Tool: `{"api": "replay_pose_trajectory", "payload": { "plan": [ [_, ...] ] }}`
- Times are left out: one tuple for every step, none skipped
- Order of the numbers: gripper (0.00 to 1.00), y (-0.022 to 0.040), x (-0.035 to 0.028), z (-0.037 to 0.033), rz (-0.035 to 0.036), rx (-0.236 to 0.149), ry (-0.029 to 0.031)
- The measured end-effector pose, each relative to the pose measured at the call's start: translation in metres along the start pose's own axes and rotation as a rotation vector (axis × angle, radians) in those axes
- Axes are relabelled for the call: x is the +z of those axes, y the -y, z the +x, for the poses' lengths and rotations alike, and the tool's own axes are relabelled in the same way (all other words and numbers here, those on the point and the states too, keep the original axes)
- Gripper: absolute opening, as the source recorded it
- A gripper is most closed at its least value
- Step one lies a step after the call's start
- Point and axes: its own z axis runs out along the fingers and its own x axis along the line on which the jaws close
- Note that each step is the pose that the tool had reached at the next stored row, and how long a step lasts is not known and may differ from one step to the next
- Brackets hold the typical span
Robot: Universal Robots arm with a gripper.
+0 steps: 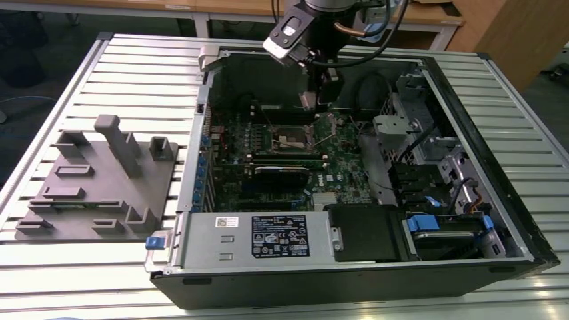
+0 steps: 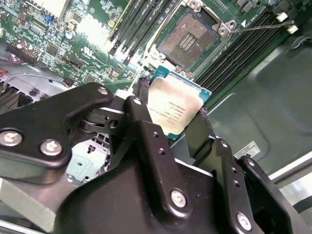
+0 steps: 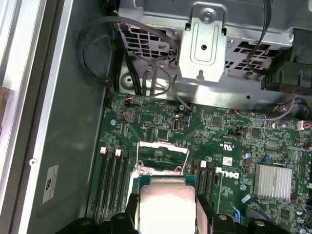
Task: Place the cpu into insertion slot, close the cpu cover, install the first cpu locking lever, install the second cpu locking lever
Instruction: 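Place the cpu into insertion slot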
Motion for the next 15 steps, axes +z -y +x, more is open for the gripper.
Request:
{"api": "replay_pose_trajectory", "payload": {
  "plan": [
    [0.54, 0.0000, 0.0000, 0.0000, 0.0000, 0.001, 0.0001],
    [0.54, 0.0000, 0.0000, 0.0000, 0.0000, 0.003, 0.0002],
    [0.54, 0.0000, 0.0000, 0.0000, 0.0000, 0.004, 0.0003],
    [0.54, 0.0000, 0.0000, 0.0000, 0.0000, 0.004, 0.0004],
    [0.54, 0.0000, 0.0001, 0.0000, -0.0001, 0.005, 0.0004],
    [0.54, 0.0000, 0.0001, 0.0000, -0.0001, 0.007, 0.0006],
    [0.54, 0.0000, 0.0001, 0.0000, -0.0001, 0.007, 0.0006],
    [0.54, 0.0000, 0.0001, 0.0000, -0.0001, 0.008, 0.0006],
    [0.54, 0.0000, 0.0001, 0.0000, 0.0000, 0.008, 0.0007],
    [0.54, 0.0000, 0.0004, 0.0000, -0.0001, 0.008, 0.0006],
    [0.54, 0.0000, 0.0008, 0.0000, -0.0002, 0.008, 0.0004],
    [0.54, 0.0001, 0.0013, 0.0000, -0.0002, 0.008, 0.0005],
    [0.54, 0.0002, 0.0019, 0.0000, -0.0001, 0.008, 0.0006],
    [0.54, 0.0002, 0.0027, 0.0000, -0.0001, 0.008, 0.0008],
    [0.54, 0.0003, 0.0034, 0.0000, -0.0001, 0.008, 0.0009]
  ]
}}
